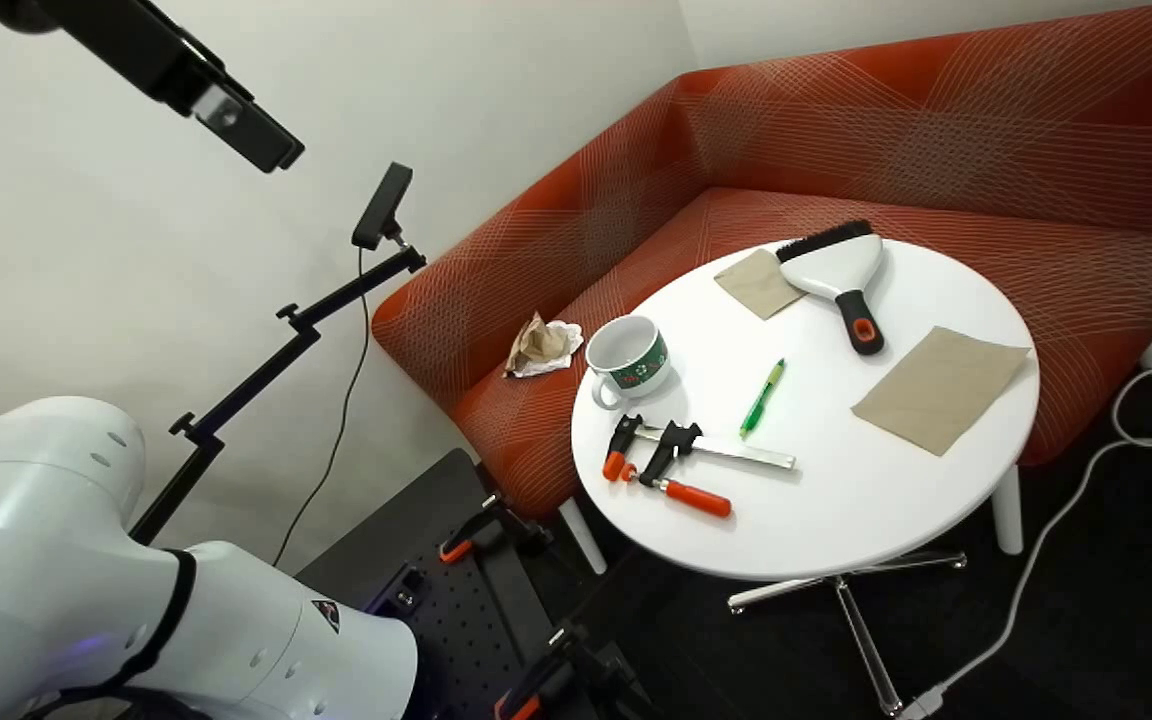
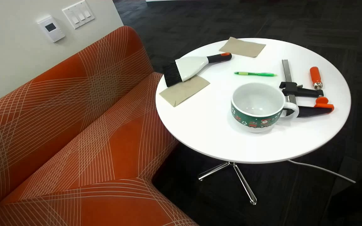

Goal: Pick up the pen from the table and put it in the mug cup.

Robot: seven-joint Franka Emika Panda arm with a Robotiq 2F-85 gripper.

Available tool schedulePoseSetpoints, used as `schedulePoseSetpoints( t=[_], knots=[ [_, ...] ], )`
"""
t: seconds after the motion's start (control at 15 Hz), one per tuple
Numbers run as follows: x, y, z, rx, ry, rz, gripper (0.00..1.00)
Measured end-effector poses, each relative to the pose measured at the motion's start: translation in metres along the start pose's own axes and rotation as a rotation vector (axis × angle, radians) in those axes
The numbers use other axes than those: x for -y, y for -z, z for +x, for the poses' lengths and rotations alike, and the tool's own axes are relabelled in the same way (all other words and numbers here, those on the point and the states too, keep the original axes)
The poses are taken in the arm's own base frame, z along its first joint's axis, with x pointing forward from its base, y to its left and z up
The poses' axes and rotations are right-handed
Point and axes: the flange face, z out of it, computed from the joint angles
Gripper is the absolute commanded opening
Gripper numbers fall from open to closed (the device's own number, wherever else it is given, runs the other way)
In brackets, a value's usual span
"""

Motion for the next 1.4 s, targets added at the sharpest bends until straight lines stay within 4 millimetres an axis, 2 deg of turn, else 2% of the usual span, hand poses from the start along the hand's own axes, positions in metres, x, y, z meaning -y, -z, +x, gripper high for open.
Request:
schedulePoseSetpoints(
  t=[0.27, 0.47, 0.67, 0.93, 1.4],
  knots=[
    [0.004, -0.005, 0.006, -0.011, 0.015, 0.004, 1.0],
    [0.014, -0.022, 0.022, -0.03, 0.049, 0.01, 1.0],
    [0.027, -0.053, 0.043, -0.042, 0.107, 0.015, 1.0],
    [0.046, -0.103, 0.066, -0.028, 0.186, 0.02, 1.0],
    [0.071, -0.19, 0.095, 0.044, 0.273, 0.011, 1.0]
  ],
)
